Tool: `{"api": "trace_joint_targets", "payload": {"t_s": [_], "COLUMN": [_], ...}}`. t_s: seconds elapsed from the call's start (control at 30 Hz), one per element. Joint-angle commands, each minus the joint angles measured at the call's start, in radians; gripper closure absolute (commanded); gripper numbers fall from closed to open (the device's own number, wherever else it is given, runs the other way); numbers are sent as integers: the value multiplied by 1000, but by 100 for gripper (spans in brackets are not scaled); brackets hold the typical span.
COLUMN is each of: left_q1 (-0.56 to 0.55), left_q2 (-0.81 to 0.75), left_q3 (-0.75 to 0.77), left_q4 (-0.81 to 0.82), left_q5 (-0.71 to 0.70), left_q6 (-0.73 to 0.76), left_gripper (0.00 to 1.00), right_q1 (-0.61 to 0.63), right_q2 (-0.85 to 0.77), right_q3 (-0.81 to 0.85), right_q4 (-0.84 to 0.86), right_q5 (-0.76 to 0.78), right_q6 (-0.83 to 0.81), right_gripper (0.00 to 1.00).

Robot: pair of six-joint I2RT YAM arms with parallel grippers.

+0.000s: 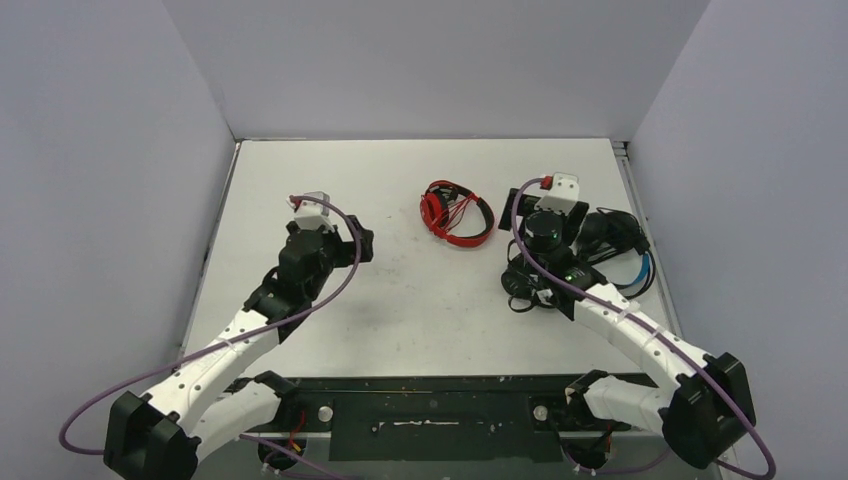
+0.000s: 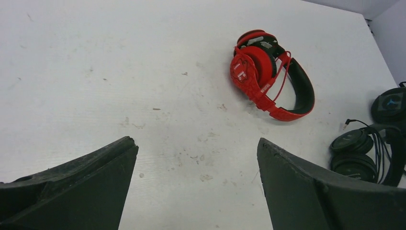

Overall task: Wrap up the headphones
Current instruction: Reset both arms

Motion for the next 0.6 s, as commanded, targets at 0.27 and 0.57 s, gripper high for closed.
{"api": "trace_joint_targets", "payload": {"t_s": [0.27, 0.57], "left_q1": [18, 135], "left_q2": [-129, -10], "left_q3": [-187, -378], "left_q4": [225, 593], "left_q5": [-170, -247], "left_q6": [242, 347], "left_gripper": [3, 4], "right_q1": [-22, -110], "right_q2": [-299, -305], "right_q3": [-296, -488], "right_q4": [170, 382], "right_q5": [60, 62], "right_q6": [-165, -254], "right_gripper": [0, 0]}}
